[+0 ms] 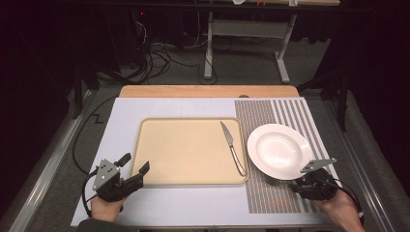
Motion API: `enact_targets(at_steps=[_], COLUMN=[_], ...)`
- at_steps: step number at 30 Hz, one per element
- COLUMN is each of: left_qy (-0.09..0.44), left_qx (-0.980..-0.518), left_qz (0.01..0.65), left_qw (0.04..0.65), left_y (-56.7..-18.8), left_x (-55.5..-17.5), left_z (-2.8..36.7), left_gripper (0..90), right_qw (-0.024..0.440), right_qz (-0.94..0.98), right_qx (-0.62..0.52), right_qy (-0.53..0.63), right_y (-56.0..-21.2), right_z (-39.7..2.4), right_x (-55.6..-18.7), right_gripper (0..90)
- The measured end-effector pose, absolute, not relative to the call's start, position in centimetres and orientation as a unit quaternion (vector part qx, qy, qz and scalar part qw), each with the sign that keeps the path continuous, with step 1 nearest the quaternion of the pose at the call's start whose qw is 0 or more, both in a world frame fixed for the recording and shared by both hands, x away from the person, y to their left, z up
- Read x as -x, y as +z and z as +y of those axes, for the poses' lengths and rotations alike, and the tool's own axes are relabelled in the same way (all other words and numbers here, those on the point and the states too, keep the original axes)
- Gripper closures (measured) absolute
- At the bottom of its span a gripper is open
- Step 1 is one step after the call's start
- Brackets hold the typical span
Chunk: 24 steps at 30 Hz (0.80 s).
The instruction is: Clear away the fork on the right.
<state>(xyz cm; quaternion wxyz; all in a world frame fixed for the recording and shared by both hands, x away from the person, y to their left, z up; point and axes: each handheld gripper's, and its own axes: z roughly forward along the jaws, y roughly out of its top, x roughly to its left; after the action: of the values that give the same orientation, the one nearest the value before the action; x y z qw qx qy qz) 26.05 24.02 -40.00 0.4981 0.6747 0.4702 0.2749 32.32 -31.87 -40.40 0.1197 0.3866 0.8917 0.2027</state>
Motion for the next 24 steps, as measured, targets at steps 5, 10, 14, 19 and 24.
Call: enact_targets(at_steps=[5,10,14,19,24], left_qy=[0.276,0.277,0.278,0.279,0.278], left_qx=[-0.675,-0.675,-0.674,-0.675,-0.676], left_qz=[0.469,0.47,0.469,0.469,0.469], left_qw=[0.498,0.498,0.498,0.497,0.497], left_y=[-40.0,-40.0,-40.0,-40.0,-40.0], left_x=[-26.0,-26.0,-26.0,-26.0,-26.0], left_z=[24.0,24.0,24.0,24.0,23.9], left_gripper=[28.8,28.9,28.9,28.9,28.9], right_qw=[0.113,0.104,0.098,0.096,0.089], right_qz=[0.896,0.9,0.905,0.91,0.915], right_qx=[-0.379,-0.372,-0.363,-0.353,-0.342], right_qy=[0.202,0.202,0.199,0.194,0.196], right_y=[-40.3,-40.3,-40.3,-40.2,-40.2], right_z=[-31.6,-31.2,-30.9,-30.5,-30.2], right_x=[-32.1,-32.1,-32.0,-31.9,-31.9], right_gripper=[68.8,72.3,75.5,77.9,81.3])
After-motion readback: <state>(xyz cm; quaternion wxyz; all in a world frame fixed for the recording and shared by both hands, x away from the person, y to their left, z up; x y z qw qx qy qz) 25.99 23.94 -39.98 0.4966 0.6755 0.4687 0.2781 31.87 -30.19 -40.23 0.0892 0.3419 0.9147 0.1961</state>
